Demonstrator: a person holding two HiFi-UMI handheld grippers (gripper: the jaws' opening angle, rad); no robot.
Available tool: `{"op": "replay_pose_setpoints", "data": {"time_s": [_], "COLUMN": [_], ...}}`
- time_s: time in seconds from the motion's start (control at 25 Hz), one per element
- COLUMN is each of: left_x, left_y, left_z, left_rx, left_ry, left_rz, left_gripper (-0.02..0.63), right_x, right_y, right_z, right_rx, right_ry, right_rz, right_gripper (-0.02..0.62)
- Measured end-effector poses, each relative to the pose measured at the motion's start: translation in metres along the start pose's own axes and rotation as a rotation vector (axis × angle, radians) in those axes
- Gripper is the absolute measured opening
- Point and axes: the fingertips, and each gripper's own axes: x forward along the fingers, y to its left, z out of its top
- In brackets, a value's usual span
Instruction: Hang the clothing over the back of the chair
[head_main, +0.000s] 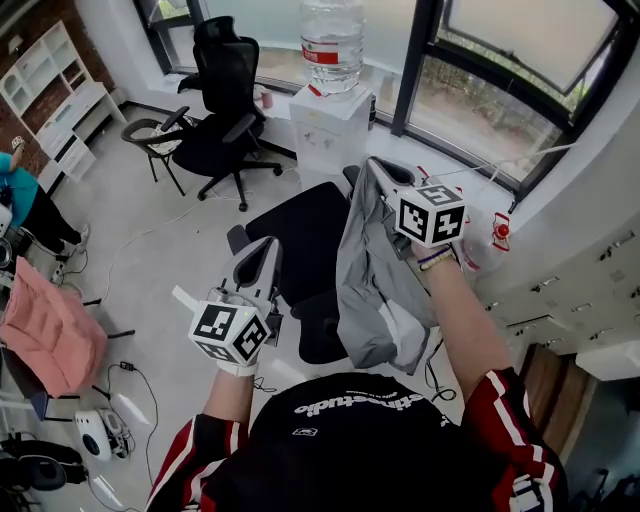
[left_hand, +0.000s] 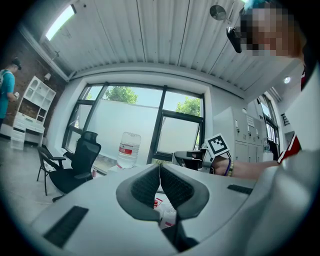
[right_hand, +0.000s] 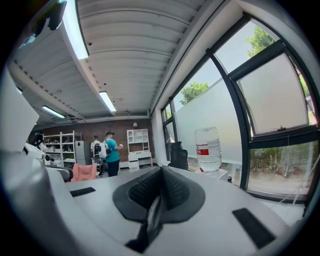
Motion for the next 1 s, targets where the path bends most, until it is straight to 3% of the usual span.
{"op": "replay_pose_setpoints", "data": {"time_s": [0.64, 1.0], "left_x": [0.011, 0.010], "left_y": [-0.042, -0.062], "left_z": [0.001, -0.006], "left_rx": [0.020, 0.020], "left_ry": [-0.005, 0.004], "left_rz": [-0.091, -0.112], "left_gripper": [0.025, 0.025], "right_x": [-0.126, -0.176], "right_y": [0.045, 0.051], "right_z": [-0.031, -0.064], "right_rx": [-0.051, 0.034], "right_ry": [0.009, -0.034], "right_rz": [-0.019, -0.082], "right_gripper": [0.017, 0.017]}}
